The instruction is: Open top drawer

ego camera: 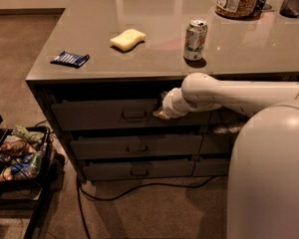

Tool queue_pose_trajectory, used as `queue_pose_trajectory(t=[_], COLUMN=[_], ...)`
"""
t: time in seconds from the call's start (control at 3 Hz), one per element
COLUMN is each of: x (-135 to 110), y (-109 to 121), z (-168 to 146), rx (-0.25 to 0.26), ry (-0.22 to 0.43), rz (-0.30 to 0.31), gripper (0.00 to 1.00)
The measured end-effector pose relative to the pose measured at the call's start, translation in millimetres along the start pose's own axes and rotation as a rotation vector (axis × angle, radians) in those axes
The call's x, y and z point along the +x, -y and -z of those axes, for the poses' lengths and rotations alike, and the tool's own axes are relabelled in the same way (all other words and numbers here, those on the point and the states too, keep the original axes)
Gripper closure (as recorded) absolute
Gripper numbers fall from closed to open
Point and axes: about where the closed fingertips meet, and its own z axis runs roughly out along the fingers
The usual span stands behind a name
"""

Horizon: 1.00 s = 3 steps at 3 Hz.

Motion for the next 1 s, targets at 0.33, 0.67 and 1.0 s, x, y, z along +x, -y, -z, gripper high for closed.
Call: queue_pose_trajectory(t=[0.33, 0.67, 1.0], x=[-1.0, -2.0, -3.0], y=[-0.3, -1.4, -3.0], z=[0.4, 1.4, 2.8], rx=[0.000, -0.001, -0.003], ry=[0.000, 0.000, -0.001], rz=[0.005, 0.012, 0.019], gripper=[0.86, 1.00, 0.71])
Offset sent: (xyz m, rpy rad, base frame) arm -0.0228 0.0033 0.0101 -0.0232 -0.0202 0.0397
